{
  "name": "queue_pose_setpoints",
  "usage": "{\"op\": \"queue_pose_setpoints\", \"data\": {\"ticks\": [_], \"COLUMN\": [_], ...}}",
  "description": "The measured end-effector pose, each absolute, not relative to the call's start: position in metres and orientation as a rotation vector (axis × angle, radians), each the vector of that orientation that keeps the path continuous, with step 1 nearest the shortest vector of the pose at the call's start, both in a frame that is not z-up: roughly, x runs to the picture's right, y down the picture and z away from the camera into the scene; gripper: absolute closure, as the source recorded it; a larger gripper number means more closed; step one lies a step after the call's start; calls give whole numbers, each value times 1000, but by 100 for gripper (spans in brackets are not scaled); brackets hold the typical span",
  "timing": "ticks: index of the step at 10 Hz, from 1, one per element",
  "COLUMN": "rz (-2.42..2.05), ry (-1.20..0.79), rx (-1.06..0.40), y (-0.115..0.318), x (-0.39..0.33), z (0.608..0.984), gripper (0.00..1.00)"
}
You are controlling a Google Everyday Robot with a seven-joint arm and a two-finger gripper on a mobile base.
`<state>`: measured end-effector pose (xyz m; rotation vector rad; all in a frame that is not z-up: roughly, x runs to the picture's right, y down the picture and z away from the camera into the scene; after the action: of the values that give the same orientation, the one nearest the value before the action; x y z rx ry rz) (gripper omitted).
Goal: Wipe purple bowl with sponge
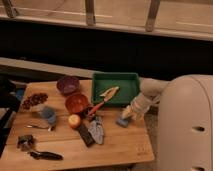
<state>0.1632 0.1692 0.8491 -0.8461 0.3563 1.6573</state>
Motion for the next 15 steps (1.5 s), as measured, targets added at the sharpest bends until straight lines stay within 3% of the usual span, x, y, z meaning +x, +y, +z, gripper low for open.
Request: {"op": "queue_pose_setpoints", "data": {"ticks": [4,5,10,12,15], "rz": [1659,1652,1631,1629,1621], "ry": [334,337,350,352,357], "rx": [-862,-856,-840,-839,-839], "y": [170,171,175,177,178], "x": [154,150,140,139,139], "z": [852,852,854,854,853], "gripper": [39,43,94,100,100]}}
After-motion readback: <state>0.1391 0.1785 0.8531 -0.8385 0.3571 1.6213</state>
